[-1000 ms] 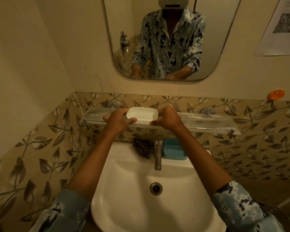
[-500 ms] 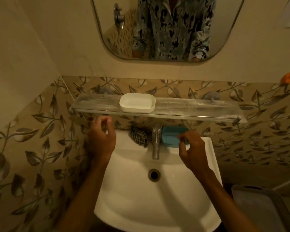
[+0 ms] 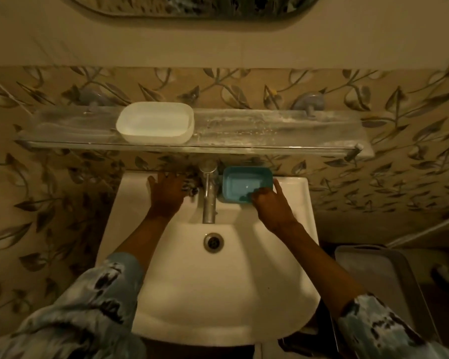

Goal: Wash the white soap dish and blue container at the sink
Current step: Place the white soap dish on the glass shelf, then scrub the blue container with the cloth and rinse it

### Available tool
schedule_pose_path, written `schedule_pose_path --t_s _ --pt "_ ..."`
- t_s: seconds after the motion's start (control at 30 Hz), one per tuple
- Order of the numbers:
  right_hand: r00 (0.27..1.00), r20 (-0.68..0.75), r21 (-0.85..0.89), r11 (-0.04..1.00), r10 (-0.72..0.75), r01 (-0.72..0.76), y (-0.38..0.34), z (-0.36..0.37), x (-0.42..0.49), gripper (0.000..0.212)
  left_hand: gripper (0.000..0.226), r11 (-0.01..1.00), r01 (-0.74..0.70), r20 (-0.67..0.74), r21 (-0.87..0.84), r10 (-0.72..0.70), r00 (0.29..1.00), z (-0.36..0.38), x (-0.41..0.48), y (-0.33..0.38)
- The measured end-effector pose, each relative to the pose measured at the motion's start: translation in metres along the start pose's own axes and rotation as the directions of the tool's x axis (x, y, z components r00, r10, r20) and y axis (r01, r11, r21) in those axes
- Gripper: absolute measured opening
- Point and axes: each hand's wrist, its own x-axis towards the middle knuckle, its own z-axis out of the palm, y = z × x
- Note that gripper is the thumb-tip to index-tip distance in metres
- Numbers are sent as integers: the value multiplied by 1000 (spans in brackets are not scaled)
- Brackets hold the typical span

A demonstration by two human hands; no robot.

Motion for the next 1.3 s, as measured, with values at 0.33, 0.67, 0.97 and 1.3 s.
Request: schedule_pose_path --t_s 0.33,0.67,0.97,1.3 --pt "956 56 776 590 288 -223 -13 -49 -51 21 39 15 407 339 -914 -523 782 -29 -86 -8" --pt "927 169 977 71 334 -203 -92 -63 -114 26 32 610 3 -69 -793 -95 993 -113 -111 127" --pt "790 288 957 -163 540 -238 -105 -65 -147 31 49 566 -119 -168 -816 -35 985 -89 -216 148" --pt "889 224 974 -63 400 -217 -119 -75 -167 28 40 613 -43 -28 -789 35 999 -140 -135 129"
